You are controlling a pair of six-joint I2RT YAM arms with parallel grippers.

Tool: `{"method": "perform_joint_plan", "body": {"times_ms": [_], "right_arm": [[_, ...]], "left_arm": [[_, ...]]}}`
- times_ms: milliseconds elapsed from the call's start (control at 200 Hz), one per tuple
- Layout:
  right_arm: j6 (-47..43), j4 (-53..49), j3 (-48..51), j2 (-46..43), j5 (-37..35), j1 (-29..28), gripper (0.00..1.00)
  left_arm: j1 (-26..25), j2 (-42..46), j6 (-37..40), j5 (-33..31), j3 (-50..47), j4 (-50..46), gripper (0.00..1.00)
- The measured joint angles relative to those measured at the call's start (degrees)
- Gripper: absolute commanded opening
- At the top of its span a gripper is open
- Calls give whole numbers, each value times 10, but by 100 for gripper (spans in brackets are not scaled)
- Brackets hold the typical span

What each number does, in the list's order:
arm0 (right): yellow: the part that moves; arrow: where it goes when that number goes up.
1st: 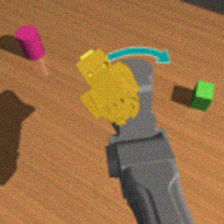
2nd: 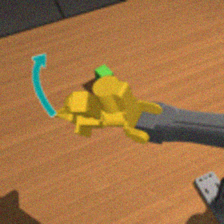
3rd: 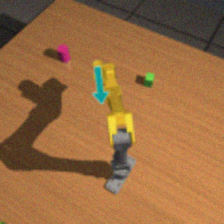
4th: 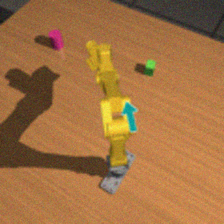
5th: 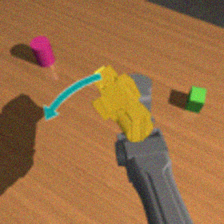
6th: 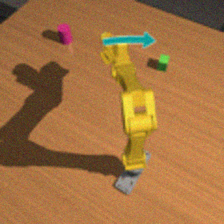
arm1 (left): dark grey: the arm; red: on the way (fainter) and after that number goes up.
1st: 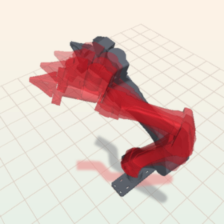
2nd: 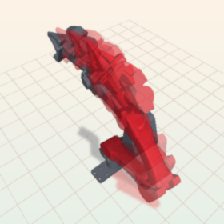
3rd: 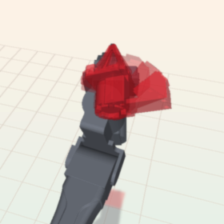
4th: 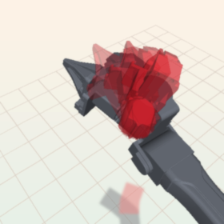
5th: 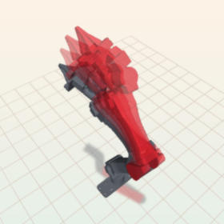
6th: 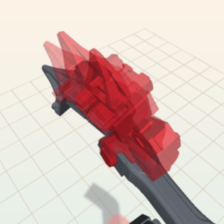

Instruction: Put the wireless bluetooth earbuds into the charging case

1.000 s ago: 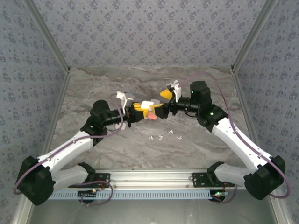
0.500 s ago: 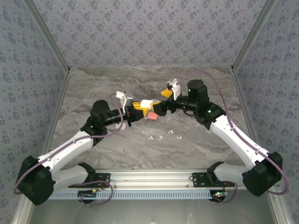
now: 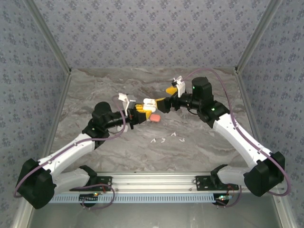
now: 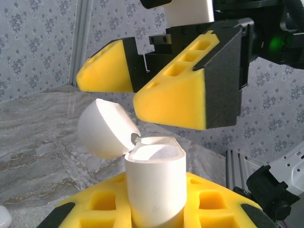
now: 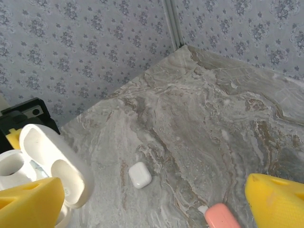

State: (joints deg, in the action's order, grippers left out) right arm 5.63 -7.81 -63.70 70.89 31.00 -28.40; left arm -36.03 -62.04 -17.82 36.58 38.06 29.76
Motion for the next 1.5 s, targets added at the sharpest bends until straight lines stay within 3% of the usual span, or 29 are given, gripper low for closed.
{"method": "perform_joint_plan", "body": {"times_ms": [510,720,865,1174,1499], "right_arm": [[28,-59,22,-58,-12,66,99],[47,-128,81,-31,-39,69,76],[68,-152,116,28,-71,58,65],[112,-152,145,145,-122,23,57],[122,-150,145,207,-142,11,44]], "left_arm": [[-1,23,31,-40,-13,-32,0],[-1,40,39,-58,-21,-45,0],[-1,40,39,-63,-24,-45,0],[-1,40,39,-64,-24,-44,0],[-1,40,39,-77,-27,-45,0]]}}
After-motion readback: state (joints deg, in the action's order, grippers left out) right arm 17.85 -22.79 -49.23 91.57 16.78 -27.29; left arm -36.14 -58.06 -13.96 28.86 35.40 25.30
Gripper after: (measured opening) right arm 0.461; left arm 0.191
